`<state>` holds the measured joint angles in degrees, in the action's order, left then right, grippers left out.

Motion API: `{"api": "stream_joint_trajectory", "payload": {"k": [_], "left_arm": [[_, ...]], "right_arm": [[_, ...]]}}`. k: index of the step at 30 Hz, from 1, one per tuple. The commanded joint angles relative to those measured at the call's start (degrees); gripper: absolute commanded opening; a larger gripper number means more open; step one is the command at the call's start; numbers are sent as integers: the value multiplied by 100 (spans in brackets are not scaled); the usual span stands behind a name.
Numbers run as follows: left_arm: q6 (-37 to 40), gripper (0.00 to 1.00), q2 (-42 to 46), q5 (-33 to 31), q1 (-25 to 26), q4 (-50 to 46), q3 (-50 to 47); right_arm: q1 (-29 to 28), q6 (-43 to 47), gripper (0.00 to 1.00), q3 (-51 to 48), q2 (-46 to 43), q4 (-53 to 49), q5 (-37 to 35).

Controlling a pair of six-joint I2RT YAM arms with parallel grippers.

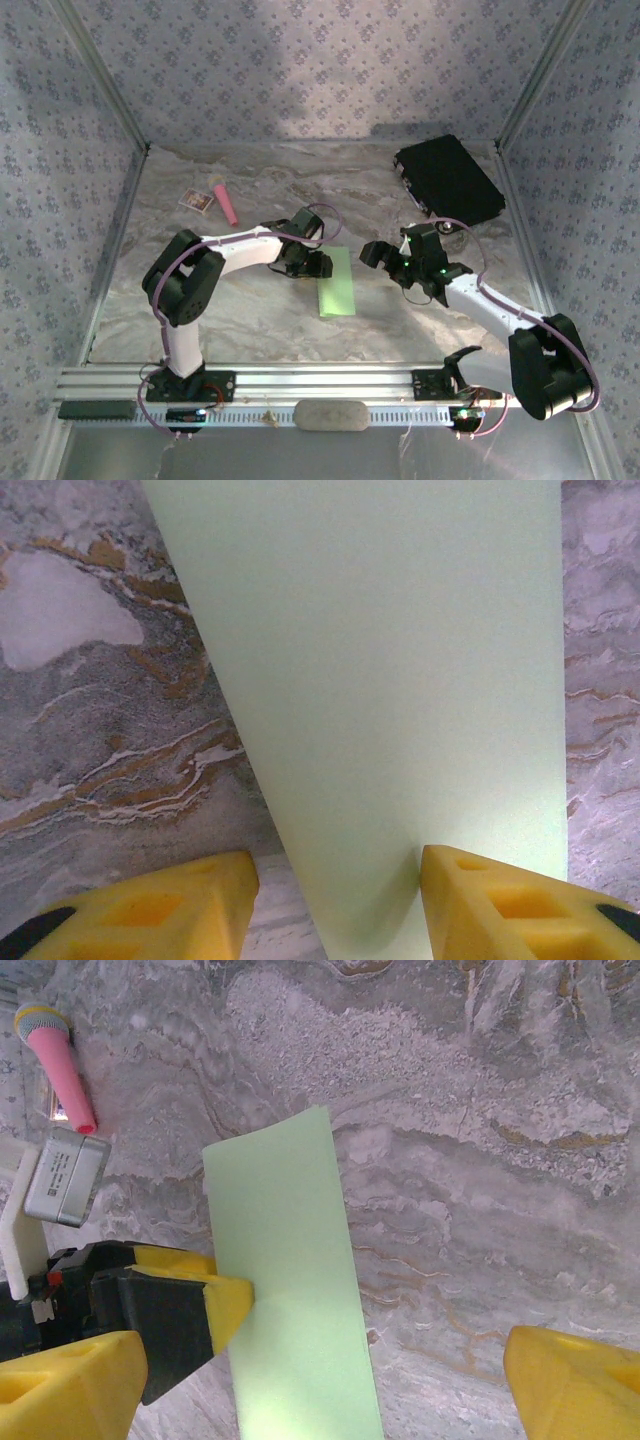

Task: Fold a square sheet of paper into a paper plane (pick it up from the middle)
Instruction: Hold the paper at the center of the table.

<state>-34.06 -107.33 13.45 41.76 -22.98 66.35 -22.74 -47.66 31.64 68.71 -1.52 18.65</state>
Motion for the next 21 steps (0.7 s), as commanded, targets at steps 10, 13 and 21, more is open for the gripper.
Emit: {"api": "stream_joint_trajectory", "payload": {"k": [10,13,21], "left_arm": [[215,51,-357,-831,-119,-696,15],[297,51,-438,-922,-123,-799,78],[383,53,-535,-994,-119,-869,149]], "right_arm": [[31,-79,94,-57,2,-114,-115],[24,-84,94,-52,-15,-134,-142],[22,-78,94,-37,-15,-148,-142]]}}
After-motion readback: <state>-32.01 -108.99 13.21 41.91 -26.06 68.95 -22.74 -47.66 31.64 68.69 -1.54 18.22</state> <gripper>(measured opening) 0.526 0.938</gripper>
